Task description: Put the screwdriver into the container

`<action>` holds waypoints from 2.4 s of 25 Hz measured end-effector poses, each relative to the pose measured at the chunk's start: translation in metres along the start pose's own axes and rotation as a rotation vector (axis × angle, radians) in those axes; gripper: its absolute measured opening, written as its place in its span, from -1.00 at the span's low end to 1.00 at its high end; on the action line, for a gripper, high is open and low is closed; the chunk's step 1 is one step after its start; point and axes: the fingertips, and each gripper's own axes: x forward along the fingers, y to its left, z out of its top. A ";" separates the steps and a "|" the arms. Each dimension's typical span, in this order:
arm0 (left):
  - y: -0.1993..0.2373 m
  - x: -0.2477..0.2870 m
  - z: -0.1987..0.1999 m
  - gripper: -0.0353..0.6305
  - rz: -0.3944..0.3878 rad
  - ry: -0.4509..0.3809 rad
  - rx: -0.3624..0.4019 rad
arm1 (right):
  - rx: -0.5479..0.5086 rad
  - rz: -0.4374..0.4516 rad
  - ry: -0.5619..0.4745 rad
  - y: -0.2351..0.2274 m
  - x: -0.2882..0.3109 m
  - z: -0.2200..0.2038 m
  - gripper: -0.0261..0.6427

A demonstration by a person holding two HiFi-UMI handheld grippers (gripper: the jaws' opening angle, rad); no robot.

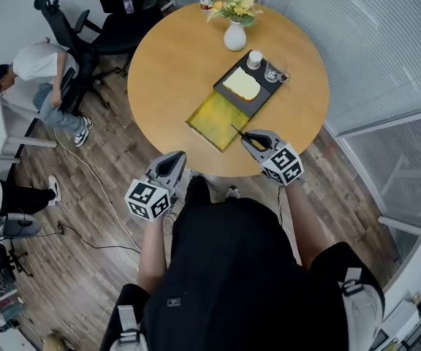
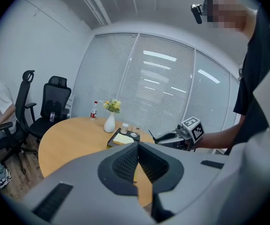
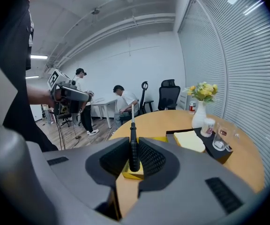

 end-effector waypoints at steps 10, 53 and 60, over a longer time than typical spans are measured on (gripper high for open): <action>0.079 0.010 0.037 -0.88 -0.065 0.000 0.039 | 0.112 -0.068 0.072 -0.013 0.062 -0.002 -0.75; 0.167 0.059 0.040 -0.88 -0.310 0.144 0.092 | 0.046 -0.125 0.672 -0.057 0.210 -0.114 -0.75; 0.170 0.063 0.044 -0.88 -0.307 0.140 0.091 | 0.054 -0.152 0.688 -0.065 0.213 -0.120 -0.75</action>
